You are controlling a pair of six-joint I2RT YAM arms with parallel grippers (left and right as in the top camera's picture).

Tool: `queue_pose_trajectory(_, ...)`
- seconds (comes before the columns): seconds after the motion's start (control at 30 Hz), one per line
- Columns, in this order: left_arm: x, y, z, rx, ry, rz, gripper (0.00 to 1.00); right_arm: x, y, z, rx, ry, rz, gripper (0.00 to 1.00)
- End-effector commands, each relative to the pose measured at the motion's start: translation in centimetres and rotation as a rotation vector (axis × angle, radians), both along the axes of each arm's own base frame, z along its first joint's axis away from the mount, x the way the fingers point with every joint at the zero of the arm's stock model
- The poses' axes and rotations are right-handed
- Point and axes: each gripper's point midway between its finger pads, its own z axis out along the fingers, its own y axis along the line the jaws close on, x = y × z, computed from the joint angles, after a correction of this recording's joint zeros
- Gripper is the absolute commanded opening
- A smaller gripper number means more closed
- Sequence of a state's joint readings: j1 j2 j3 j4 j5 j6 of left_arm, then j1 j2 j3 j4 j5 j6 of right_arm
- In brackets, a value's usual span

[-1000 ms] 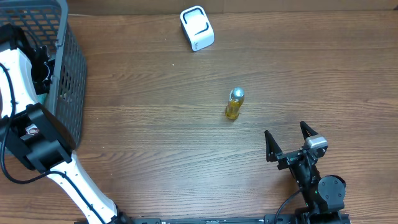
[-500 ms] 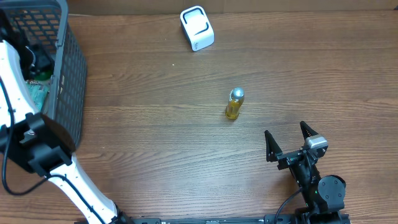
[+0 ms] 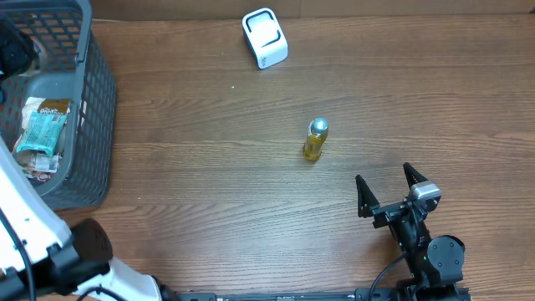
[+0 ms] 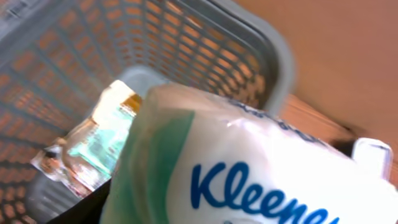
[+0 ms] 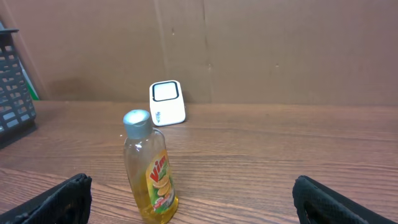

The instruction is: Scan the item barcode

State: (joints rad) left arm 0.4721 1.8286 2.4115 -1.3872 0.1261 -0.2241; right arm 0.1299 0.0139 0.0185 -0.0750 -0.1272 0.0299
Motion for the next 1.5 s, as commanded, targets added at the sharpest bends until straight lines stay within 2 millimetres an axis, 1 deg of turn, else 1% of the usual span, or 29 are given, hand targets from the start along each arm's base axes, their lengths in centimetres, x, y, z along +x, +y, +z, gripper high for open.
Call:
queue_pose_trajectory(0.0,-1.0,-5.5,2.9,-0.07,-0.078,-0.125,0.4,0.0,0.0,-0.2,-0.001,-0.005,0.003,1.0)
queue_pose_trajectory(0.13,-1.1,-9.9,2.1,-0.091,-0.022,-0.226,0.39,0.0,0.0,-0.2,-0.001,-0.005,0.003,1.0)
queue_pose_trajectory(0.23,-1.4,-13.0,0.7,-0.075,0.059,-0.284,0.39,0.0,0.0,-0.2,-0.001,-0.005,0.003,1.0)
queue_pose_trajectory(0.33,-1.7,-15.4,-0.6,-0.031,0.131,-0.329,0.39,0.0,0.0,-0.2,-0.001,-0.005,0.003,1.0)
queue_pose_trajectory(0.43,-1.5,-18.6,-1.9,-0.019,0.188,-0.409,0.39,0.0,0.0,-0.2,-0.001,-0.005,0.003,1.0)
queue_pose_trajectory(0.47,-1.5,-19.7,-2.4,-0.027,0.207,-0.427,0.39,0.0,0.0,-0.2,-0.001,-0.005,0.003,1.0)
queue_pose_trajectory(0.5,-1.4,-21.6,-3.3,-0.038,0.24,-0.463,0.39,0.0,0.0,-0.2,-0.001,-0.005,0.003,1.0)
queue_pose_trajectory(0.63,-0.7,-25.0,-5.7,-0.047,0.312,-0.529,0.39,0.0,0.0,-0.2,-0.001,-0.005,0.003,1.0)
queue_pose_trajectory(0.67,-0.5,-25.7,-6.4,-0.052,0.33,-0.533,0.39,0.0,0.0,-0.2,-0.001,-0.005,0.003,1.0)
queue_pose_trajectory(0.73,-0.2,-27.1,-7.8,-0.071,0.371,-0.529,0.34,0.0,0.0,-0.2,-0.001,-0.005,0.003,1.0)
queue_pose_trajectory(0.77,-0.1,-27.7,-8.5,-0.08,0.393,-0.526,0.3,0.0,0.0,-0.2,-0.001,-0.005,0.003,1.0)
queue_pose_trajectory(0.8,-0.1,-28.4,-9.2,-0.087,0.419,-0.525,0.29,0.0,0.0,-0.2,-0.001,-0.005,0.003,1.0)
queue_pose_trajectory(0.93,0.3,-30.9,-12.5,-0.059,0.507,-0.53,0.29,0.0,0.0,-0.2,-0.001,-0.005,0.003,1.0)
queue_pose_trajectory(1.0,0.6,-32.3,-14.5,-0.023,0.553,-0.515,0.29,0.0,0.0,-0.2,-0.001,-0.005,0.003,1.0)
queue_pose_trajectory(1.03,0.6,-32.8,-15.0,-0.009,0.563,-0.514,0.29,0.0,0.0,-0.2,-0.001,-0.005,0.003,1.0)
queue_pose_trajectory(1.17,0.8,-36.1,-18.6,0.046,0.623,-0.526,0.3,0.0,0.0,-0.2,-0.001,-0.005,0.003,1.0)
queue_pose_trajectory(1.27,1.2,-38.7,-21.4,0.096,0.629,-0.508,0.3,0.0,0.0,-0.2,-0.001,-0.005,0.003,1.0)
queue_pose_trajectory(1.4,1.9,-40.6,-22.9,0.101,0.605,-0.497,0.31,0.0,0.0,-0.2,-0.001,-0.005,0.003,1.0)
queue_pose_trajectory(1.47,2.3,-41.2,-23.3,0.091,0.588,-0.493,0.31,0.0,0.0,-0.2,-0.001,-0.005,0.003,1.0)
